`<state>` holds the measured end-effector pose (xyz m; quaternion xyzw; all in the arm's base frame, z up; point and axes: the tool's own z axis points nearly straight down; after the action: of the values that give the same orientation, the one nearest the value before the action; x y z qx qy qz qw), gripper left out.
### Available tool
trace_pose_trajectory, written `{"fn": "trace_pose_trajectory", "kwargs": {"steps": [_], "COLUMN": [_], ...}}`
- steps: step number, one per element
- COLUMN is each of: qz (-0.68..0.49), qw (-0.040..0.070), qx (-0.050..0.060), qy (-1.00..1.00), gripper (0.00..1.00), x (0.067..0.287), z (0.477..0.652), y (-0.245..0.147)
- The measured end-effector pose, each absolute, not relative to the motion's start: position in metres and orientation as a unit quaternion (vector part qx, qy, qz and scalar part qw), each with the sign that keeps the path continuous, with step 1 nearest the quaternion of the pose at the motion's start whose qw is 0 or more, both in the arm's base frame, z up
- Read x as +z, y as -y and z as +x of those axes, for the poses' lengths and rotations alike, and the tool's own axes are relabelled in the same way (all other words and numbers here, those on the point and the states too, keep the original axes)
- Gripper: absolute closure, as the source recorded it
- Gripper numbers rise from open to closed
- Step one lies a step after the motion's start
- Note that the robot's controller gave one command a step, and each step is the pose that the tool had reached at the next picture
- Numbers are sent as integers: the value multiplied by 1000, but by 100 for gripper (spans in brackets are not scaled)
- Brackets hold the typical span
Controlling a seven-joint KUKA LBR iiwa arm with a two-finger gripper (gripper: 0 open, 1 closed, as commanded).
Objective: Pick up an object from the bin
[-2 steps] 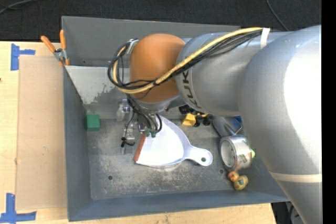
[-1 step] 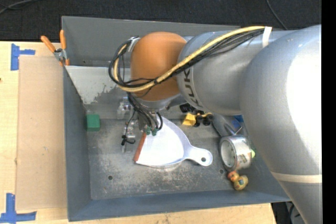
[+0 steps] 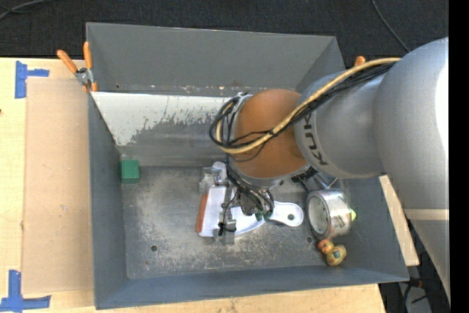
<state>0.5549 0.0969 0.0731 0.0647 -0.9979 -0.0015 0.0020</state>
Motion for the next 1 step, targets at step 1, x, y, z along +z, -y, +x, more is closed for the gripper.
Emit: {"fn": "trace_pose_trajectory", "kwargs": {"steps": [1], "qz": [66], "qw": [0], "qx": [-2], "qy": [998], "gripper": [0], "x": [114], "z": [526], "y": [-54]}}
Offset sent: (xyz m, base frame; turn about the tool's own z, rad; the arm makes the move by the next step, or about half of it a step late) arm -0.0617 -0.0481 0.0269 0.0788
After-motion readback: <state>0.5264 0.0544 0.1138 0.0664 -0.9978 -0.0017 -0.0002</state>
